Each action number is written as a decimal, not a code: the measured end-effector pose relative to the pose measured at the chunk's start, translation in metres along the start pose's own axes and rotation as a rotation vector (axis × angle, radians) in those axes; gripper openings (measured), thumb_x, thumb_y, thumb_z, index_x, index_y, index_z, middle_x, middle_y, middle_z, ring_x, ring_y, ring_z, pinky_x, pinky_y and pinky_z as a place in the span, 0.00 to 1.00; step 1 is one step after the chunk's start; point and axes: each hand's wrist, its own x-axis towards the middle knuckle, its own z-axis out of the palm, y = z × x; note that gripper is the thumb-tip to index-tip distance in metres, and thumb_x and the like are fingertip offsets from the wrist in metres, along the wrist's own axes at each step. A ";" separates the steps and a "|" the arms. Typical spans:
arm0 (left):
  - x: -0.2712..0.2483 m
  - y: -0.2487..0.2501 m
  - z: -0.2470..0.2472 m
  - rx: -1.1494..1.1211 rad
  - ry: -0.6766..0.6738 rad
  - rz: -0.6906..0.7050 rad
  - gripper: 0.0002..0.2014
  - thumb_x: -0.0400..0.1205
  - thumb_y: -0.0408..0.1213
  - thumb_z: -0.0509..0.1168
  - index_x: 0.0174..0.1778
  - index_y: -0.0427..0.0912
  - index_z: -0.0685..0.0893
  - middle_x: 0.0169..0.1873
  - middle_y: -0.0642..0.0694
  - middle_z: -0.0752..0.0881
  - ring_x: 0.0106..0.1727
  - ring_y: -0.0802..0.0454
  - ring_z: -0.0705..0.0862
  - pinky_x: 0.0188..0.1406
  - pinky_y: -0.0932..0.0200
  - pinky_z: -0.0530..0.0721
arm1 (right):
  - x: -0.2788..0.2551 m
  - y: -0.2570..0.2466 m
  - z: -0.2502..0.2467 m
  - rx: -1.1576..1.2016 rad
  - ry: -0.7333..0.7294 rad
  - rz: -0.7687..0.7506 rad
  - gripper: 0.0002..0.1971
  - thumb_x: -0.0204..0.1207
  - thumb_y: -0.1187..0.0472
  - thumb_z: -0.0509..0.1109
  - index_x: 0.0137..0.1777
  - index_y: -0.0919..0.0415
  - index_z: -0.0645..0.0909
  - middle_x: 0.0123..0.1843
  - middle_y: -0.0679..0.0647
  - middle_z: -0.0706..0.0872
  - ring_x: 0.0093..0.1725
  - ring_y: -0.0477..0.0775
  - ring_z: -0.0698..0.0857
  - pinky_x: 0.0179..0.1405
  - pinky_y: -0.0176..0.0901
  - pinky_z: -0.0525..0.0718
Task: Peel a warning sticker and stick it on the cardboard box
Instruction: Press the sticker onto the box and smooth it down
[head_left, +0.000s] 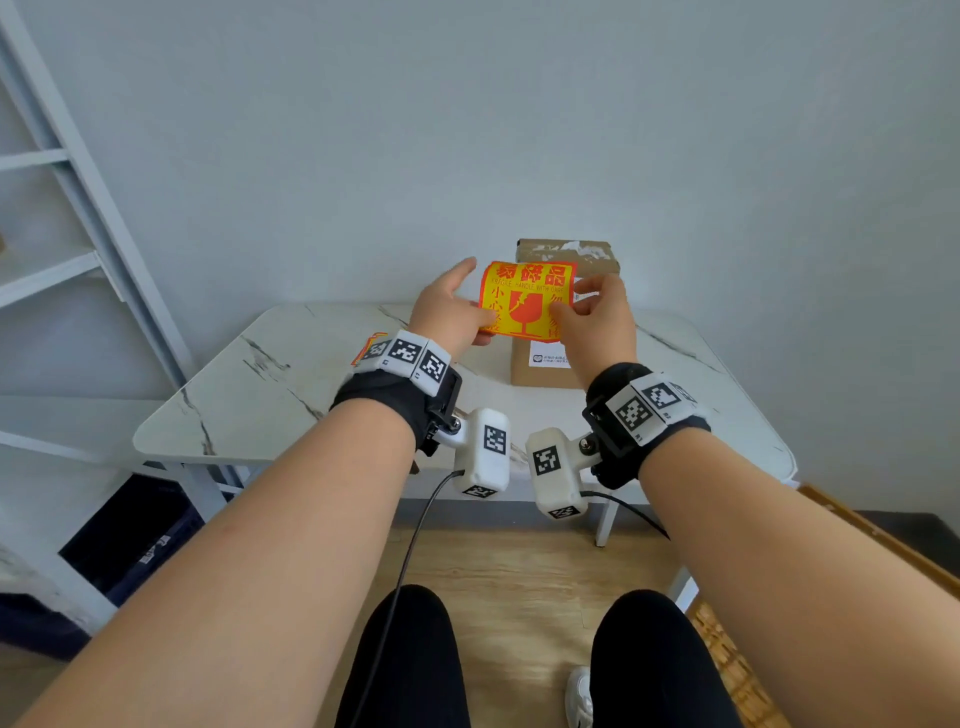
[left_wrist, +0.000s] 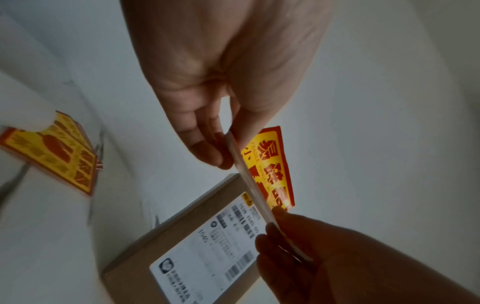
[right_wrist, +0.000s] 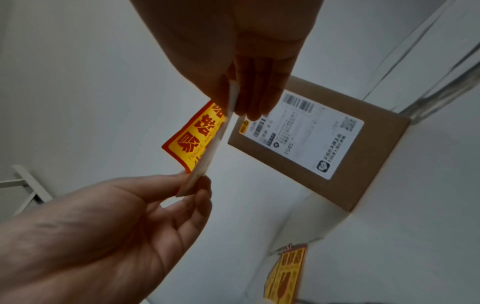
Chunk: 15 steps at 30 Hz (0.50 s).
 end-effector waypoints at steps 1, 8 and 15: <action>0.003 0.005 0.002 -0.032 0.026 -0.003 0.32 0.78 0.21 0.68 0.78 0.43 0.71 0.37 0.43 0.83 0.28 0.50 0.82 0.29 0.64 0.87 | 0.002 -0.003 -0.003 0.006 -0.001 -0.005 0.14 0.76 0.61 0.69 0.61 0.57 0.75 0.43 0.53 0.83 0.42 0.55 0.85 0.34 0.40 0.78; 0.020 0.031 0.021 -0.147 0.109 -0.003 0.20 0.78 0.25 0.70 0.66 0.32 0.79 0.51 0.35 0.87 0.30 0.51 0.85 0.42 0.58 0.89 | 0.025 -0.016 -0.021 0.065 0.073 0.005 0.18 0.73 0.61 0.71 0.62 0.54 0.74 0.48 0.57 0.90 0.48 0.58 0.90 0.50 0.54 0.88; 0.046 0.050 0.040 -0.108 0.061 0.034 0.23 0.75 0.25 0.73 0.66 0.36 0.79 0.58 0.35 0.87 0.33 0.49 0.87 0.52 0.49 0.91 | 0.060 -0.019 -0.034 0.018 0.124 -0.023 0.11 0.77 0.60 0.71 0.58 0.57 0.76 0.42 0.51 0.85 0.42 0.52 0.86 0.38 0.41 0.82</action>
